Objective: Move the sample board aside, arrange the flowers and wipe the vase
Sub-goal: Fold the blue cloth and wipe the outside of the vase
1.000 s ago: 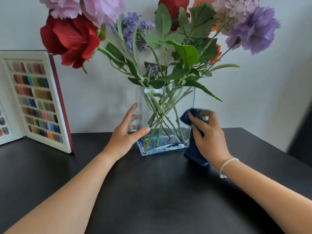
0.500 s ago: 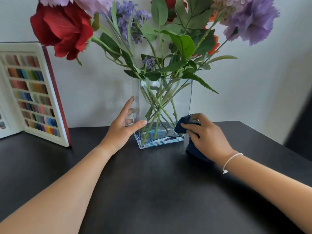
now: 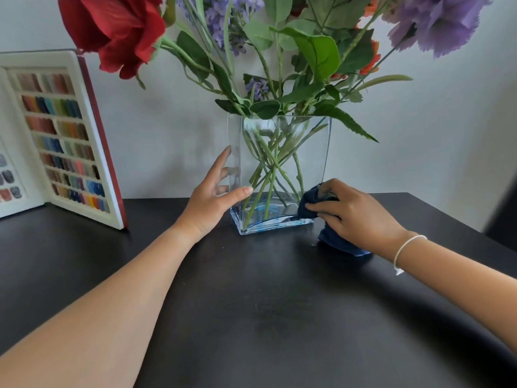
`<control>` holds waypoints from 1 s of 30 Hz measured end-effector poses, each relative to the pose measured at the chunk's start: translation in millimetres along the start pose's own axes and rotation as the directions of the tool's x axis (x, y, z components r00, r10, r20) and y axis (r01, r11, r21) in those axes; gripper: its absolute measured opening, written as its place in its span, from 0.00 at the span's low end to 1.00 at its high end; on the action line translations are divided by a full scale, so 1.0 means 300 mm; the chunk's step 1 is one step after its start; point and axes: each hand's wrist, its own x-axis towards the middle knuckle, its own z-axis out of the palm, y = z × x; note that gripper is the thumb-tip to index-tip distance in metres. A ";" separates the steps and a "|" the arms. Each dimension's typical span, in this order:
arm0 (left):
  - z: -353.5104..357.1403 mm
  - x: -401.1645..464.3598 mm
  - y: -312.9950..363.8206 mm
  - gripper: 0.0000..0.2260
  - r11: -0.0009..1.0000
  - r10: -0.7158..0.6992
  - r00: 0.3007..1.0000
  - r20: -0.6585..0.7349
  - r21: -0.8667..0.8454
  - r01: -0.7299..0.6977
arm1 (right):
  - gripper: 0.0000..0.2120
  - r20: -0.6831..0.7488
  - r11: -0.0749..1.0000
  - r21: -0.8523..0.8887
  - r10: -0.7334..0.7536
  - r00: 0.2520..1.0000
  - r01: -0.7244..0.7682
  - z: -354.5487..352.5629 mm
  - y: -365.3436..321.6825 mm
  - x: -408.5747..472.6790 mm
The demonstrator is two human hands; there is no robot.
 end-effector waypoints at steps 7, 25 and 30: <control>0.004 0.005 0.002 0.29 1.000 -0.014 1.000 0.002 -0.006 0.014 | 0.15 0.107 0.960 -0.099 -0.251 0.962 0.261 0.001 -0.031 0.033; -0.002 0.013 -0.005 0.33 0.995 -0.023 0.999 0.024 -0.092 0.025 | 0.13 0.162 0.916 -0.155 -0.347 0.924 0.371 0.001 0.015 0.007; 0.000 0.019 -0.011 0.34 0.994 -0.008 0.999 0.038 -0.106 0.012 | 0.12 0.120 0.881 -0.101 -0.450 0.885 0.462 0.064 -0.087 0.071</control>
